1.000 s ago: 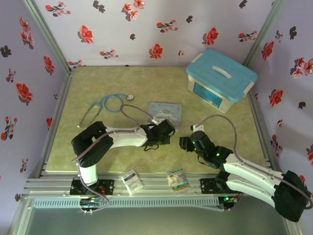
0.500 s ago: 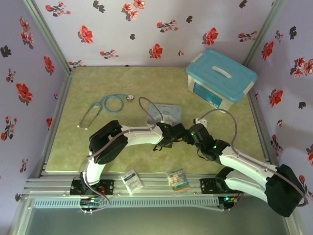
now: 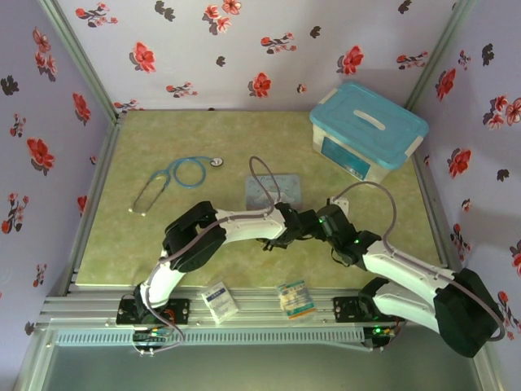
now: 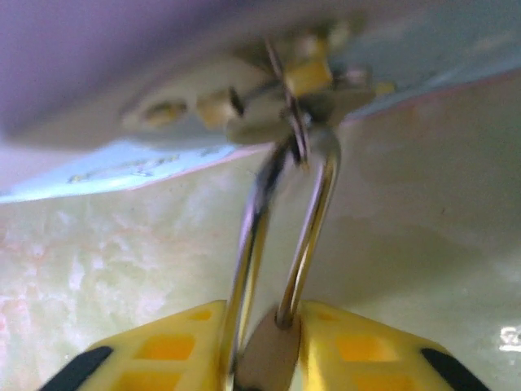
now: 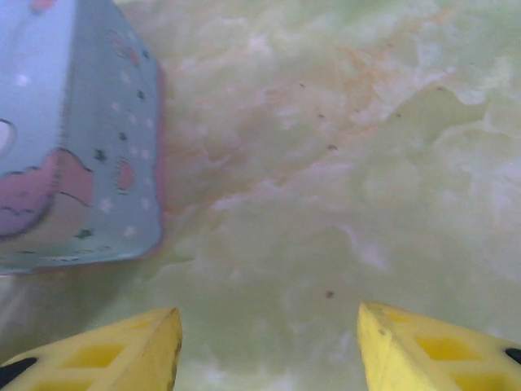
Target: Unlock the padlock with the key
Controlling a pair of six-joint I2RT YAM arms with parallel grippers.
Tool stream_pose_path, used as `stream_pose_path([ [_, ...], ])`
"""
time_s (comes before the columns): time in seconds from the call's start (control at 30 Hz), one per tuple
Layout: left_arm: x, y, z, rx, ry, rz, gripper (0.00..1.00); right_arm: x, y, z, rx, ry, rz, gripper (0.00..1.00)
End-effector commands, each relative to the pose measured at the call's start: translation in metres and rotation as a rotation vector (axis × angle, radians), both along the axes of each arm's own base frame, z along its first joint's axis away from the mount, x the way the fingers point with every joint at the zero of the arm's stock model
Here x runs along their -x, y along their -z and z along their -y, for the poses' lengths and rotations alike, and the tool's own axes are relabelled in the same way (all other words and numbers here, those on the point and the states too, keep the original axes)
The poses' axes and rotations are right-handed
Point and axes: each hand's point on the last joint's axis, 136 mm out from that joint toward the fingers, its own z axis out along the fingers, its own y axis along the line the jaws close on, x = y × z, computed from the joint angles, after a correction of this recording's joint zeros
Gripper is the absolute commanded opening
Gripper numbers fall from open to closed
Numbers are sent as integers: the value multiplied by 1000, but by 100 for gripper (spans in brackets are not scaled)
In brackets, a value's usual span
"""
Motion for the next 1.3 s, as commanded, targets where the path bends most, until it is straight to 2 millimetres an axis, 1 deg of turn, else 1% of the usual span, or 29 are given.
stream_pose_path([
  [0.0, 14, -2, 2, -26, 29, 8, 31, -15, -27, -4, -74, 32, 80, 59],
  [0.1, 16, -6, 9, 26, 32, 8, 34, -21, -29, -2, -84, 40, 77, 58],
  [0.17, 17, -6, 14, 51, 37, 2, 32, -24, -29, -2, -91, 40, 67, 58],
  [0.2, 18, -7, 19, 78, 46, 11, 29, -25, -28, -2, -92, 40, 64, 58],
  [0.3, 21, -6, 24, 82, 59, 4, 29, -26, -28, -4, -103, 32, 62, 58],
  [0.4, 21, -4, 24, 63, 62, 8, 31, -25, -27, -5, -116, 30, 62, 58],
  [0.47, 20, -9, 27, 91, 68, 17, 36, -26, -29, -6, -126, 28, 67, 58],
  [0.53, 19, -21, 34, 146, 80, 28, 43, -24, -31, -6, -124, 12, 65, 58],
  [0.6, 19, -40, 45, 234, 103, 40, 50, -22, -32, -4, -119, -1, 59, 59],
  [0.7, 20, -73, 53, 391, 119, 67, 57, -18, -31, -2, -132, -20, 34, 62],
  [0.73, 20, -81, 53, 434, 120, 73, 58, -17, -31, -1, -135, -22, 30, 63],
  [0.8, 18, -96, 49, 506, 117, 80, 58, -14, -28, -2, -142, -35, 9, 66],
  [0.83, 18, -101, 45, 524, 116, 88, 58, -12, -27, -3, -145, -47, -6, 69],
  [0.87, 17, -105, 39, 540, 114, 94, 59, -9, -23, -6, -149, -59, -32, 81],
  [0.93, 15, -109, 29, 583, 115, 111, 70, -2, -19, -15, -174, -96, -88, 88],
  [1.0, 14, -111, 17, 653, 132, 128, 78, 4, -16, -23, -214, -103, -123, 99],
  [1.03, 13, -110, 11, 681, 128, 131, 83, 7, -16, -28, -225, -101, -127, 99],
  [1.13, 2, -113, -6, 828, 76, 117, 97, 18, -17, -47, -194, -128, -117, 99],
  [1.17, -2, -111, -13, 876, 47, 114, 100, 21, -16, -54, -173, -143, -122, 99],
  [1.27, -13, -110, -31, 957, -22, 149, 100, 26, -9, -74, -136, -174, -153, 98],
])
